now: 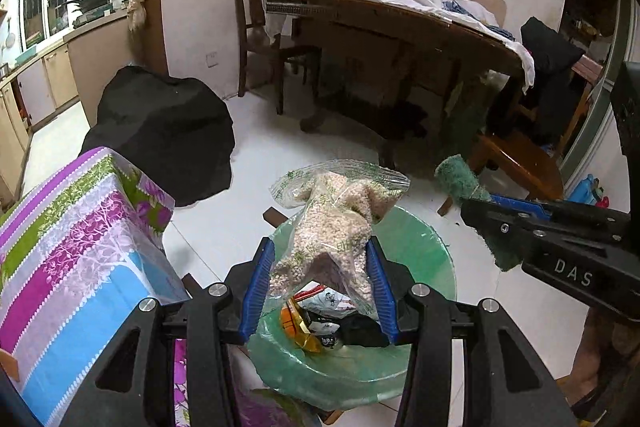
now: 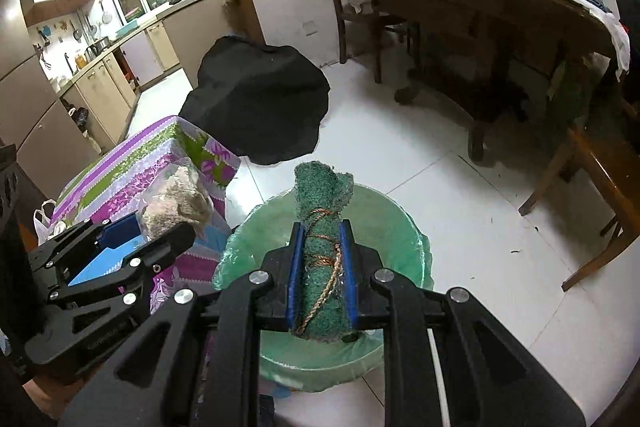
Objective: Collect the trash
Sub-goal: 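Carry the seed bag and green scrubber over the trash bin with both tools, then open both tools to drop the seed bag and scrubber into the bin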
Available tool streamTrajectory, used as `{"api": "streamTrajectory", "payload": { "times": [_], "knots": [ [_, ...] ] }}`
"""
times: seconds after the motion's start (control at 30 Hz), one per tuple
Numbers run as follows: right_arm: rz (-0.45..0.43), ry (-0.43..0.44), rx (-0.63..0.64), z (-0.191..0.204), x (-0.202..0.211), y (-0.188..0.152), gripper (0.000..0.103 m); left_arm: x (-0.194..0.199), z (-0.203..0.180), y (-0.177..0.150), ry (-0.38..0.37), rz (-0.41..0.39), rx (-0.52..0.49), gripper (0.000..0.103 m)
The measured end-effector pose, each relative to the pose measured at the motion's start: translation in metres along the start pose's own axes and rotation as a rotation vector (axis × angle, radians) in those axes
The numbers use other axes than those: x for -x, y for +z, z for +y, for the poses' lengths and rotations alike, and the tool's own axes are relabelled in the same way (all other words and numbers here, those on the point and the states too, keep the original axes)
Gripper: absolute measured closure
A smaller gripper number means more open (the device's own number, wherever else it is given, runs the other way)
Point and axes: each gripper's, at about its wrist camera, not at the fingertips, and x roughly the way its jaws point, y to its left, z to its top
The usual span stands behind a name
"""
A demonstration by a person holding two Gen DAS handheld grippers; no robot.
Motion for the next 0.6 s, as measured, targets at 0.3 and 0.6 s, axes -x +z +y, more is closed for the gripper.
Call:
{"api": "streamTrajectory", "payload": {
  "times": [0.3,0.6],
  "knots": [
    [0.01,0.003,-0.01,-0.008,-0.006,0.003,0.087,-0.007,0.002,-0.003,-0.008,0.016,-0.002,0.056],
    [0.019,0.002,-0.01,-0.012,-0.01,0.002,0.087,-0.008,0.0,-0.002,-0.02,0.015,-0.011,0.056]
  ]
}}
